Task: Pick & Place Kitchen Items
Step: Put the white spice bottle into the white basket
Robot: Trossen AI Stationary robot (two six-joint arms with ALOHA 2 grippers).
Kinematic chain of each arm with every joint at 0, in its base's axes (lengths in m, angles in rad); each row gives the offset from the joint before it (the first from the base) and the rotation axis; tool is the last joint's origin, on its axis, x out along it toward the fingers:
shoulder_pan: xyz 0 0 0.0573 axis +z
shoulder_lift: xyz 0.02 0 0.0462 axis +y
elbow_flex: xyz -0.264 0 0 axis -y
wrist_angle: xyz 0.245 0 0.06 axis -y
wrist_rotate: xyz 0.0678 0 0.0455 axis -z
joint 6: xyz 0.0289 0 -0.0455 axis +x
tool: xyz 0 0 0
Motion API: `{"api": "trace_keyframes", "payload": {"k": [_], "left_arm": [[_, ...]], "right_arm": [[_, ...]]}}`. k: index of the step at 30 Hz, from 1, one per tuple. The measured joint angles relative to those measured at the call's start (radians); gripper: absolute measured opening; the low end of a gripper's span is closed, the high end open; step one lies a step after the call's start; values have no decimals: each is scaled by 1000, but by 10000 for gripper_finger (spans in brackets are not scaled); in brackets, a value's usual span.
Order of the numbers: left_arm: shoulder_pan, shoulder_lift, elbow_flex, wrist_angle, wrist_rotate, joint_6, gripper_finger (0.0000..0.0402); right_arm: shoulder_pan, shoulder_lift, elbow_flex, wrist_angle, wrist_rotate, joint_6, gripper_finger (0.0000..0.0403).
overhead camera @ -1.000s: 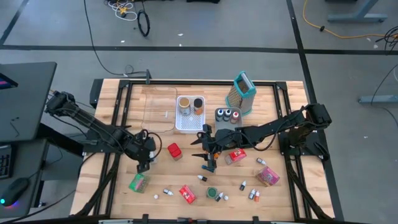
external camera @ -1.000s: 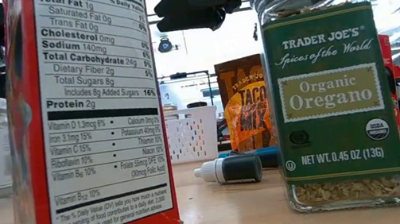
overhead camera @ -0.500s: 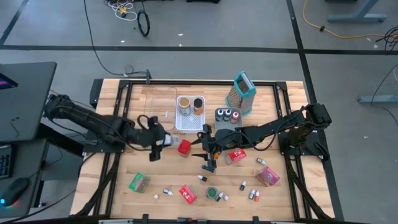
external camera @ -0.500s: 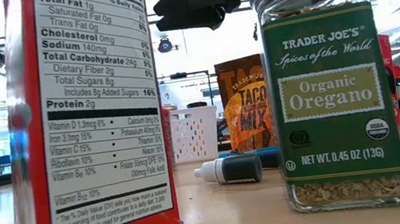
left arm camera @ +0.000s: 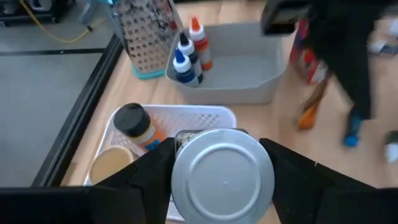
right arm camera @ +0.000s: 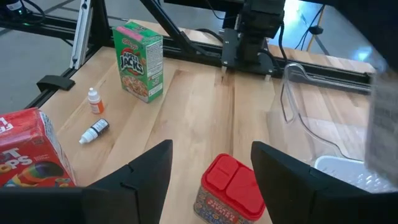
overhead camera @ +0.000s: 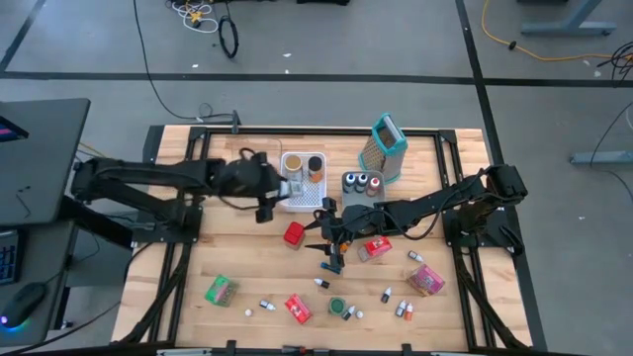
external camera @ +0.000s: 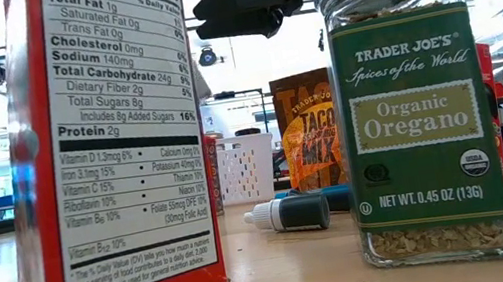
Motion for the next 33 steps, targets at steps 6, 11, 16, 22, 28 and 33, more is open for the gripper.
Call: {"api": "trace_keyframes", "payload": {"k": [6, 11, 16, 22, 28, 33], "left_arm": [[123, 150, -1, -37, 94, 62, 226], [193, 266, -1, -20, 96, 99, 222], [236, 370, 0, 0, 88, 143, 235], [247, 434, 4, 11, 55, 194, 229], [245, 426, 16, 15, 33, 249, 234], [242, 426, 43, 23, -6, 290, 255]], "right_arm": [[0, 0, 0, 2, 0, 0, 229], [0, 0, 0, 8, 0, 0, 229], [0, 0, 0, 13, 0, -5, 229], [0, 0, 0, 12, 0, -26, 229], [0, 0, 0, 5, 0, -26, 229], [0, 0, 0, -2, 0, -25, 229]]}}
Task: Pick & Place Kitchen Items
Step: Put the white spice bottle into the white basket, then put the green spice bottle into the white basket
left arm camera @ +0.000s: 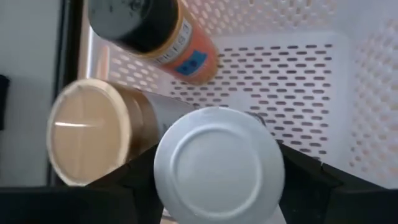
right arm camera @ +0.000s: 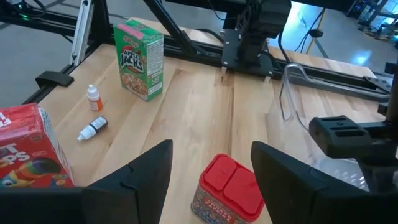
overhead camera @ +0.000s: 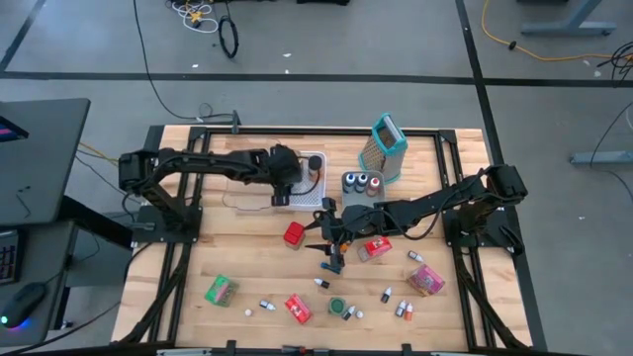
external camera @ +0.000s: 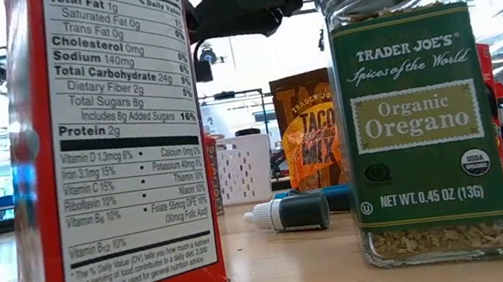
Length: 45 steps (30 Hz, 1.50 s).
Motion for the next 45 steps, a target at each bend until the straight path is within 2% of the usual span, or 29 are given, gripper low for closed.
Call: {"api": "trace_keyframes", "payload": {"k": [8, 11, 15, 19, 22, 30, 36, 41, 45], "left_arm": [[-16, 0, 2, -23, -76, -24, 281], [-33, -3, 4, -30, -140, -22, 286], [-60, -30, 4, -29, -224, -27, 286], [-90, -90, 4, -42, -235, -62, 284], [-115, -149, 4, -42, -234, -109, 284], [-178, -305, 4, -38, -147, -271, 283], [-214, -368, 4, -45, -30, -378, 284], [-234, -371, 4, -49, -29, -397, 285], [-236, -368, 4, -60, -25, -388, 284]], "right_arm": [[14, 0, 0, 12, 0, -39, 229], [32, 0, 0, 24, 0, -58, 229], [71, -9, 0, -3, -1, -59, 229], [117, -15, 0, -60, -2, -59, 229], [162, -16, 0, -69, -9, -35, 229], [250, -15, 0, -97, -194, 91, 229], [290, 34, 0, -117, -173, 79, 229], [293, 65, 0, -104, -195, 161, 233], [295, 76, 0, -98, -217, 204, 256]]}}
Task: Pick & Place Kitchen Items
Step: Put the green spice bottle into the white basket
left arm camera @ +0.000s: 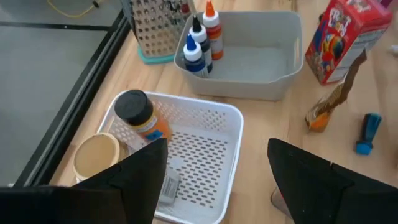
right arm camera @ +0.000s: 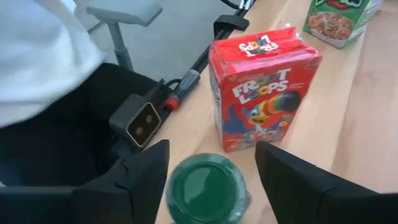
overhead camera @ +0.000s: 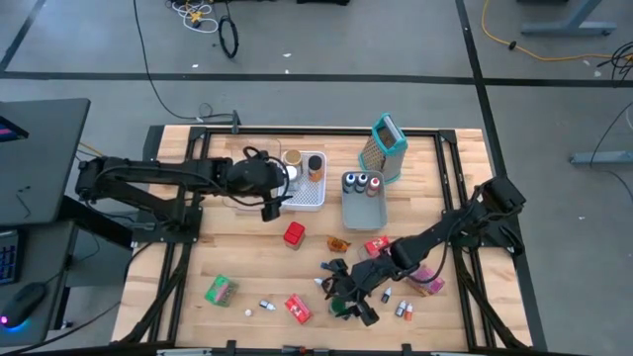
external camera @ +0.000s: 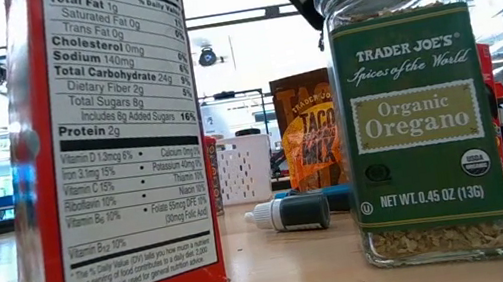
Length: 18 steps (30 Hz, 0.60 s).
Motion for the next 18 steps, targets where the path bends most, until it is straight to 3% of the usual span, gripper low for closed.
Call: {"api": "trace_keyframes", "payload": {"k": [8, 15, 18], "left_arm": [[0, 0, 0, -9, 0, -4, 285], [0, 0, 0, -11, 0, 0, 282], [0, 0, 0, -17, 0, 1, 282]], "right_arm": [[9, 8, 0, -3, 5, 6, 310], [19, 65, 0, -22, 48, -7, 312], [18, 68, 0, -25, 50, -35, 295]]}}
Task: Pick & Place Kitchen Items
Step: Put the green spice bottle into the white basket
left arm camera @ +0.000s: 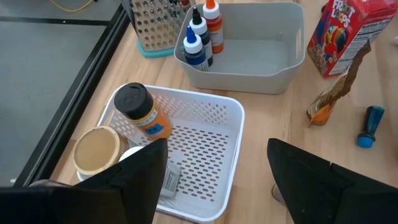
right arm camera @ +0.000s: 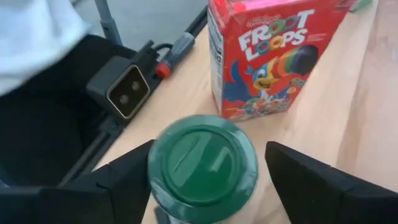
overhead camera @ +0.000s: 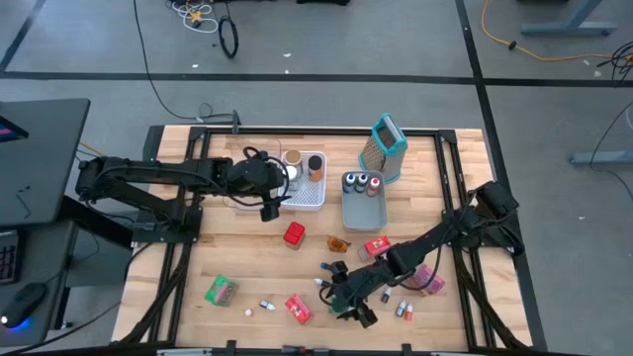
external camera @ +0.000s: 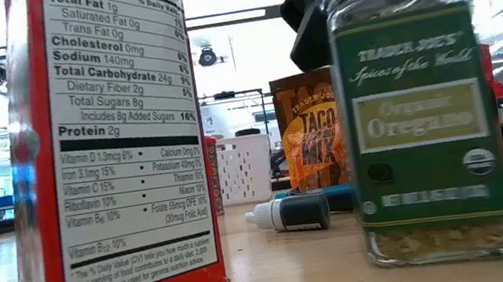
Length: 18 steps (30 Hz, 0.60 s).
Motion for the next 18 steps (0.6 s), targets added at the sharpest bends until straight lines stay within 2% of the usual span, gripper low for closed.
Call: {"api": "trace_keyframes", "payload": {"k": [7, 11, 18], "left_arm": [[0, 0, 0, -6, -3, 3, 283], [0, 0, 0, -6, -4, 3, 284], [0, 0, 0, -4, -8, 3, 284]], "right_arm": [[-1, -1, 3, 4, -14, -10, 215], [-4, -6, -1, 31, -11, -10, 213], [-43, -85, 27, -11, 121, -88, 216]]}}
